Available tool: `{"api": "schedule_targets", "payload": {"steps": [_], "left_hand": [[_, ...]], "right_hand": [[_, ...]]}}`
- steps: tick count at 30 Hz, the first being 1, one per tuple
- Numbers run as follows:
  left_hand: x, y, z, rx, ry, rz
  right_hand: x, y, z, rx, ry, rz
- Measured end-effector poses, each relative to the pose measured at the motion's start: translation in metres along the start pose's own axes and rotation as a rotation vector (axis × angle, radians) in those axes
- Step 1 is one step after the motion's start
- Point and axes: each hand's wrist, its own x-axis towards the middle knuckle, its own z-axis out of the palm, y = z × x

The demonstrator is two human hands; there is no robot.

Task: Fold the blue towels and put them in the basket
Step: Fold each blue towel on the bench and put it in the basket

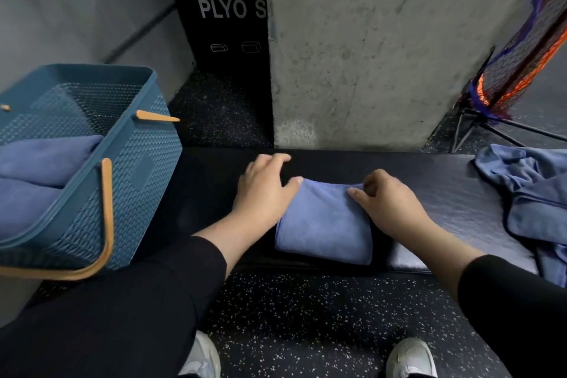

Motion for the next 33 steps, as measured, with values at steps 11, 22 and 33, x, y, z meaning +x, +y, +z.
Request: {"api": "schedule_targets", "payload": {"steps": [11, 22, 33], "left_hand": [[-0.038, -0.018, 0.021, 0.456, -0.450, 0.433], [-0.049, -0.044, -0.007, 0.352, -0.277, 0.568], [-0.060, -0.032, 0.001, 0.221, -0.226, 0.541]], "right_hand": [[-0.046, 0.003, 0.037, -0.403, -0.235, -0.511], [-0.063, 0.033, 0.012, -0.277, -0.011, -0.801], [-0.065, 0.017, -0.006, -0.096, -0.085, -0.610]]}}
